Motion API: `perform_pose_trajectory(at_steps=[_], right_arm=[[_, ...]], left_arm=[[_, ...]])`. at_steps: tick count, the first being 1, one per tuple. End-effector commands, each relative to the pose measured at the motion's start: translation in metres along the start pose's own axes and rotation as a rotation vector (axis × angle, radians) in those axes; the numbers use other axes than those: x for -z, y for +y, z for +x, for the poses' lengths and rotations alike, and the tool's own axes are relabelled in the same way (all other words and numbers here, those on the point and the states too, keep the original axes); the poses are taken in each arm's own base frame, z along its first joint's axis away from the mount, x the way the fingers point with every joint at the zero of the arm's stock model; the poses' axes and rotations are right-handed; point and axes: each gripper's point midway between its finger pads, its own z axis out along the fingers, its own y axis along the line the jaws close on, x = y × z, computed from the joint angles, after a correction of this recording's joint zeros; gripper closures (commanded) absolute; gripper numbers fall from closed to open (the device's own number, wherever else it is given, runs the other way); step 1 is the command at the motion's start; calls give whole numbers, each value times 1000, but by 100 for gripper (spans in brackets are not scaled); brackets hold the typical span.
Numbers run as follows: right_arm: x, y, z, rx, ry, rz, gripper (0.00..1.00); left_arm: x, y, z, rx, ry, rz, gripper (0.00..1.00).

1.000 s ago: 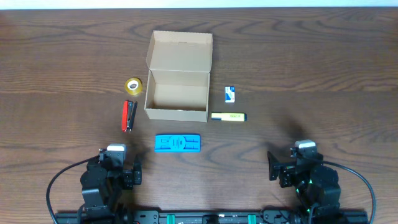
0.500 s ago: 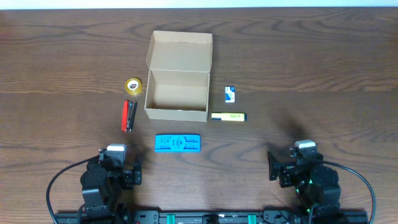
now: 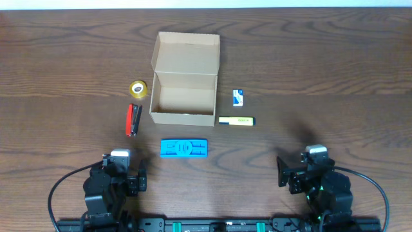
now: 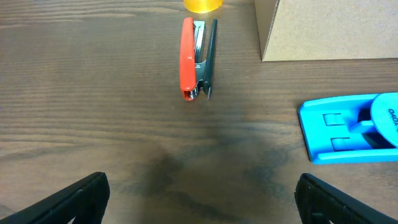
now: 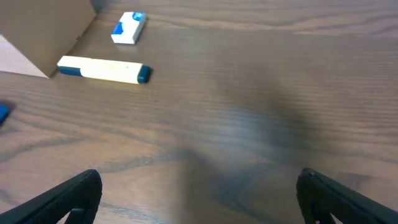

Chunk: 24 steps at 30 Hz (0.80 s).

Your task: Pack container

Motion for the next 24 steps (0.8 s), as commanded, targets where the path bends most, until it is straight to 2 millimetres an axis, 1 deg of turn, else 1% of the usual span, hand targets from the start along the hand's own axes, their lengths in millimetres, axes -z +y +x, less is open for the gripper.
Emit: perform_pose_trajectory(at_steps=[1, 3, 6, 9, 11, 13, 18, 22, 24], right_arm=[[4, 9, -10, -23, -2, -47, 1], [9, 12, -23, -24, 12, -58, 1], [15, 15, -48, -19, 69, -55, 1], [14, 22, -79, 14, 140, -79, 1], [9, 25, -100, 12, 203, -82, 1], [1, 28, -117, 10, 270, -86, 1], [-28, 38, -146, -2, 419, -96, 1], [-61, 49, -163, -54, 516, -82, 1], [-81, 55, -169, -92, 553, -68, 1]], left_arm=[[-1, 1, 8, -8, 27, -7, 5], [-1, 1, 8, -8, 27, -7, 5], [-1, 1, 8, -8, 27, -7, 5], [-1, 1, 8, -8, 27, -7, 5], [-1, 1, 8, -8, 27, -7, 5], [-1, 1, 8, -8, 27, -7, 5], [-1, 1, 8, -8, 27, -7, 5], [-1, 1, 8, -8, 27, -7, 5], [-1, 1, 8, -8, 27, -7, 5]])
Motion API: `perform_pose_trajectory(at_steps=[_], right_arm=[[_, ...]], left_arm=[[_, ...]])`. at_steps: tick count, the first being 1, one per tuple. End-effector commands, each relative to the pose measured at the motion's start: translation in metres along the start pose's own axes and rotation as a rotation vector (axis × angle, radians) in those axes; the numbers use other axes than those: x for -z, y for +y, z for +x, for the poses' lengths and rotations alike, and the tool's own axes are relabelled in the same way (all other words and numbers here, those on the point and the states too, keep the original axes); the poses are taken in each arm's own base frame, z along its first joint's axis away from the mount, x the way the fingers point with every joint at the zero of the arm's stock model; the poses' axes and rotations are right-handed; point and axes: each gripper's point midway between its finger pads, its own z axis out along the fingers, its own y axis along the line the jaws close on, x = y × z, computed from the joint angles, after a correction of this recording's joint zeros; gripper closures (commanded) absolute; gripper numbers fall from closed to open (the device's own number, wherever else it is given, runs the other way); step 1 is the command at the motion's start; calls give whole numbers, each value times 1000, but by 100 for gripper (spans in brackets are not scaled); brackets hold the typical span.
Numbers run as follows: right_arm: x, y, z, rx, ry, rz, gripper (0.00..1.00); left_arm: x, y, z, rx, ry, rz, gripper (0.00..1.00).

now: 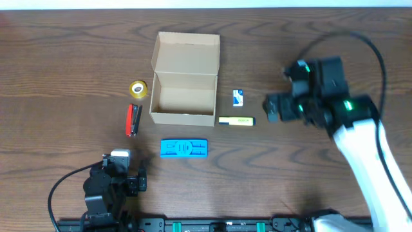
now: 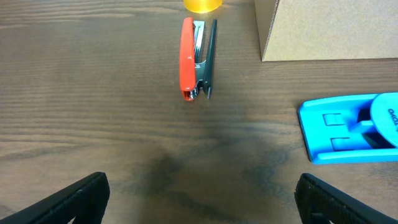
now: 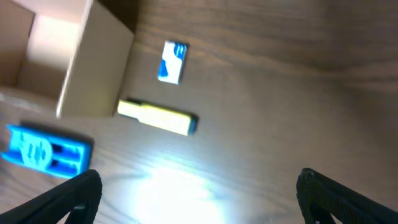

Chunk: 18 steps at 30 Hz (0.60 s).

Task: Pack container
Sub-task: 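Move the right gripper to the white staples box and grasp it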

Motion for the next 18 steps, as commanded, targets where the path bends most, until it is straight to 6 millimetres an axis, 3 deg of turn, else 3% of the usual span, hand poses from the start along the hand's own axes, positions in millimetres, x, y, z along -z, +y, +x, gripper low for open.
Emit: perform_pose_trajectory(at_steps=[1, 8, 12, 18], right_arm=[[-19, 13, -24, -72, 33, -4, 1], [-77, 25, -44, -148, 95, 105, 1], [-108, 35, -52, -109, 78, 157, 1], [-137, 38, -41, -132, 108, 224, 1]], left_arm=[[-1, 1, 8, -8, 27, -7, 5], [-1, 1, 8, -8, 27, -7, 5], [-1, 1, 8, -8, 27, -7, 4], [-1, 1, 8, -8, 27, -7, 5]])
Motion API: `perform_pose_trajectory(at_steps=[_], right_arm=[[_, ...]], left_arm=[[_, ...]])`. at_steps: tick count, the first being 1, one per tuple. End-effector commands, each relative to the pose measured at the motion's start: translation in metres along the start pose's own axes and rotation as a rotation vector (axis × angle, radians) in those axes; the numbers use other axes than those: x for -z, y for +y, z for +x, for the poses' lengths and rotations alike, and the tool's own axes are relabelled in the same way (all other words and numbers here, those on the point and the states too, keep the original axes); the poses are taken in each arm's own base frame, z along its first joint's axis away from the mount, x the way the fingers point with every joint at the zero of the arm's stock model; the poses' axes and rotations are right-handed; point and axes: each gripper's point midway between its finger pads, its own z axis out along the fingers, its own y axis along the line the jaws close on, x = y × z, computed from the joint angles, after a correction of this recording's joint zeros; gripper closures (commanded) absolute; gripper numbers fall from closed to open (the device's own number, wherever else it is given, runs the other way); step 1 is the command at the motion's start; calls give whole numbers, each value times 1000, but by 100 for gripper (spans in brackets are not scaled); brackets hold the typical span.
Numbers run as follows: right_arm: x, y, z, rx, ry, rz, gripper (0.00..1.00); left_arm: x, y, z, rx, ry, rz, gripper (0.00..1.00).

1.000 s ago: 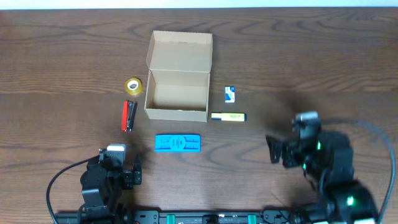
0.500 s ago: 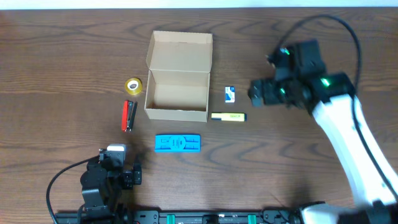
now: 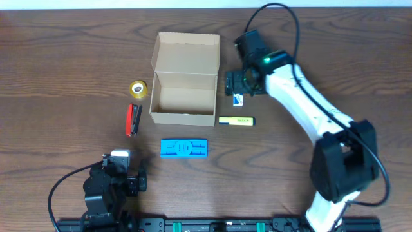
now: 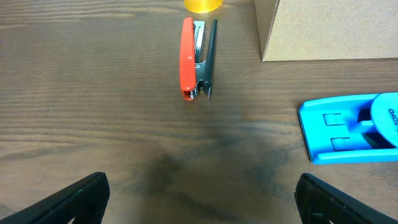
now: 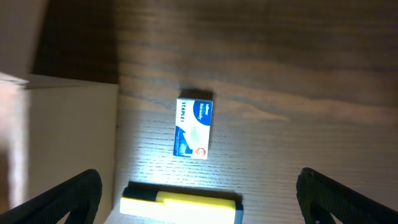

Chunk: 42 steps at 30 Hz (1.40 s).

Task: Pack container
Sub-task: 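Move the right gripper to the white staples box and grasp it, then lift the staples box and lower it into the cardboard box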

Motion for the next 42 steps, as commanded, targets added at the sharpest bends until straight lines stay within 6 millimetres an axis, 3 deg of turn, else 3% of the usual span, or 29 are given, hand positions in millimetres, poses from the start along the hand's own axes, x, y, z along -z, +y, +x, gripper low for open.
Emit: perform_pose_trajectory(at_steps=[1, 16, 27, 29, 39, 42], right_arm=[[-6, -2, -6, -41, -22, 53, 1], [-36, -3, -6, -75, -8, 62, 1], [-77, -9, 15, -63, 89, 107, 6], [-81, -10, 17, -64, 96, 111, 10], [-83, -12, 18, -73, 106, 105, 55], [-84, -12, 19, -73, 110, 102, 60]], left_arm=[[-2, 1, 8, -8, 28, -7, 5], [-2, 1, 8, -8, 28, -7, 4], [-2, 1, 8, -8, 28, -7, 5], [-2, 1, 8, -8, 28, -7, 5], [-2, 1, 8, -8, 28, -7, 5], [-2, 1, 8, -8, 28, -7, 5]])
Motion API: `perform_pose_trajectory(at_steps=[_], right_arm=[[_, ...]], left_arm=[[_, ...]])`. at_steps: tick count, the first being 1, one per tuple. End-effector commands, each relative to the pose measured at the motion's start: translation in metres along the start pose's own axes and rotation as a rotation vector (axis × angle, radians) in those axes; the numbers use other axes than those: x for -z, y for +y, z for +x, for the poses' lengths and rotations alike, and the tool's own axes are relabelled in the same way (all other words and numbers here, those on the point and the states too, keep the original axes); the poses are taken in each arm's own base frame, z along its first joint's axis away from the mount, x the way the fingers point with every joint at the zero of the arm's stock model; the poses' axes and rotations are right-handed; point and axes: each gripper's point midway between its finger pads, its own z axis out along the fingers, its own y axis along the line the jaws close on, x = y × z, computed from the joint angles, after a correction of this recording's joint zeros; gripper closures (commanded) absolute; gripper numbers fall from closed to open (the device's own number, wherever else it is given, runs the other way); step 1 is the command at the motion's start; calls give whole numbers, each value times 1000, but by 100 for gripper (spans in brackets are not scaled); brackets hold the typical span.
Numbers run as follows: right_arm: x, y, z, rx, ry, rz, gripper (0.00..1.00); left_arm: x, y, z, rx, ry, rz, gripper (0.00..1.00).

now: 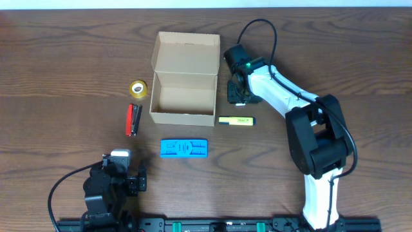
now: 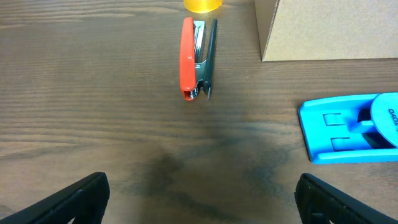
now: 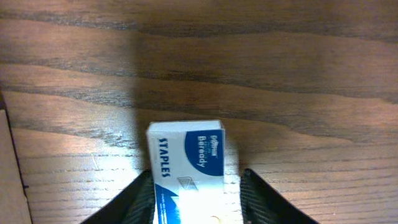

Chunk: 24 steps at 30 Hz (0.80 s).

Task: Pack container
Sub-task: 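Lift the staples box and lower it into the cardboard box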

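An open cardboard box (image 1: 183,118) stands at the table's middle, its lid flap folded back. My right gripper (image 3: 196,200) is down at a small blue and white staples box (image 3: 186,163) just right of the cardboard box. Its fingers (image 3: 134,202) stand on either side of the staples box, the left one against it, the right one with a narrow gap. The staples box lies flat on the table. My left gripper (image 2: 202,199) rests open at the front left, nothing between its fingers.
A yellow highlighter (image 1: 236,120) lies in front of the staples box. A blue plastic tool (image 1: 184,148) lies in front of the cardboard box. A red stapler (image 1: 133,120) and a yellow tape roll (image 1: 137,89) lie to its left.
My right gripper was higher above the staples box with its fingers wide. It is now down at the box with the fingers drawn in close on both sides. The left arm is unchanged.
Both grippers rested open at the front of the table. Then my right arm was out over the table right of the highlighter, then above the staples box. Now its fingers are low around that box. Nothing on the table has shifted.
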Motion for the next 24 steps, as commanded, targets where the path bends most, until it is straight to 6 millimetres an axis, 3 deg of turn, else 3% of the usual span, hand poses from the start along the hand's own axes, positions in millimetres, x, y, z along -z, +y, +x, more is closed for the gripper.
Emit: perform_pose_trajectory(at_steps=[1, 8, 14, 19, 24], right_arm=[[-2, -3, -3, -17, 0, 0, 62], [-11, -4, 4, -15, 19, -1, 77], [-7, -6, 2, 8, 10, 0, 96], [16, -10, 0, 4, -4, -4, 98], [57, -12, -5, 7, -59, -32, 97]], left_arm=[[-2, 1, 8, -8, 28, -7, 5], [-2, 1, 8, -8, 28, -7, 5], [-2, 1, 8, -8, 28, -7, 5], [-2, 1, 8, -8, 28, -7, 5], [-2, 1, 8, -8, 28, -7, 5]])
